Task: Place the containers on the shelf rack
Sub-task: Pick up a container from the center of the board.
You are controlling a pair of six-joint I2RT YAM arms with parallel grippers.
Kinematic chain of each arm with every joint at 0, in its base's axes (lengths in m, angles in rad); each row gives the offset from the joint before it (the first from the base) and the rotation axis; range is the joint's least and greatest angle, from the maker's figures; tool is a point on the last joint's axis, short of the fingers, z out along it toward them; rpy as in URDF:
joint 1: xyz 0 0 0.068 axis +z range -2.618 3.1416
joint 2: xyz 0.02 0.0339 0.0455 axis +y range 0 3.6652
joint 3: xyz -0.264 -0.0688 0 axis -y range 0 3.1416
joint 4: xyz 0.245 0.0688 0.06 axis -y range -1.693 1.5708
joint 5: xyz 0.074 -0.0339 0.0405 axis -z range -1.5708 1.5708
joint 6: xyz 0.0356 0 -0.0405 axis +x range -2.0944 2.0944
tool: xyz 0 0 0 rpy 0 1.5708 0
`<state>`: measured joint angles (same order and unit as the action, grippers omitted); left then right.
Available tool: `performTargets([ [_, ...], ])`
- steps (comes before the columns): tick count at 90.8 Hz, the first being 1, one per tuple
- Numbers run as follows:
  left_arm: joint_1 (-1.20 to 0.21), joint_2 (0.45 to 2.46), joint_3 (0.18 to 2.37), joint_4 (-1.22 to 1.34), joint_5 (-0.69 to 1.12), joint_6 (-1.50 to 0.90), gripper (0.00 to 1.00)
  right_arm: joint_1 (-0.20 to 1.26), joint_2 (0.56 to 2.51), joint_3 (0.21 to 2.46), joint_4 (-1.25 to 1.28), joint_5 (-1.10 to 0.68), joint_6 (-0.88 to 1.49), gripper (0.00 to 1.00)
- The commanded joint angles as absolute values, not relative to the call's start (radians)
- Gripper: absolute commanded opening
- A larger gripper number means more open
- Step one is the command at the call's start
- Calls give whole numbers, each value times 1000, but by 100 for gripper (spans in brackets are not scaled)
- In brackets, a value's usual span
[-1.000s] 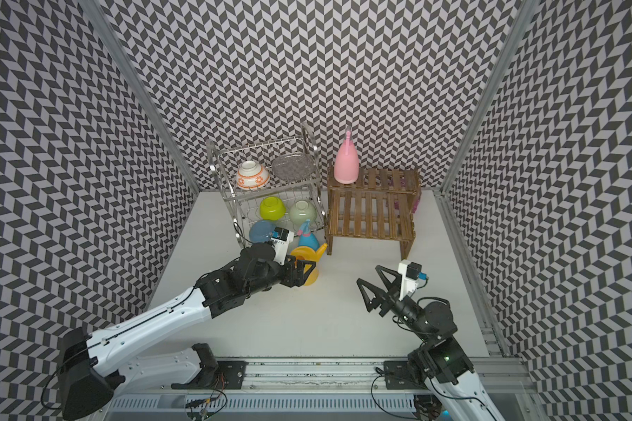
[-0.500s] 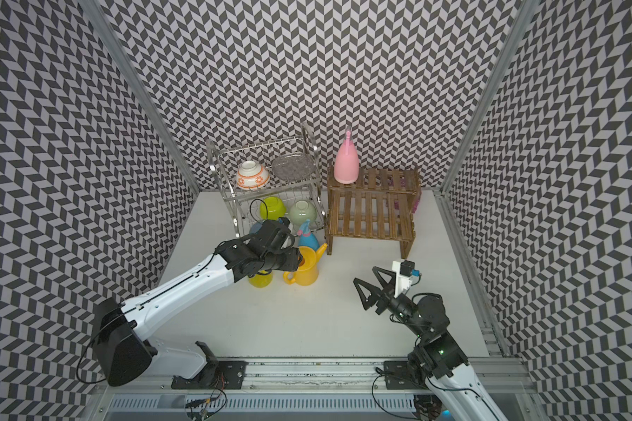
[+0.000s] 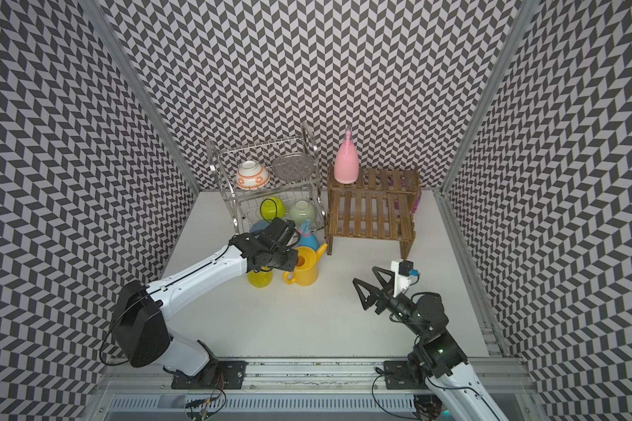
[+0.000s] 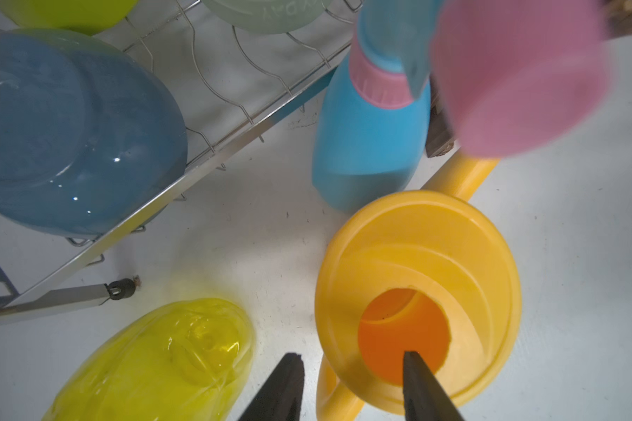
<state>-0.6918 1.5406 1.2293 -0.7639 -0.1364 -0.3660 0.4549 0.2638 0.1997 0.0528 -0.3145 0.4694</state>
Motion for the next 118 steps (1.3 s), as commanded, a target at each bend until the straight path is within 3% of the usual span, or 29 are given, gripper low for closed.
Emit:
performTargets([
  [1, -681, 1563, 1264, -752, -127, -335, 46, 451, 268, 213, 94, -318, 445, 100],
  [45, -676, 1627, 1253, -721, -12, -331, 28, 451, 269, 238, 81, -317, 420, 100],
  [71, -704, 1601, 1228, -726, 56, -316, 23, 450, 265, 250, 75, -314, 412, 100],
  [87, -764, 1582, 1229, -744, 54, -299, 23, 450, 262, 250, 76, -313, 412, 100],
  [102, -796, 1572, 1205, -713, 38, -501, 24, 450, 258, 257, 67, -308, 415, 100],
  [118, -871, 1530, 1137, -564, 70, -668, 34, 450, 239, 268, 40, -294, 418, 100],
])
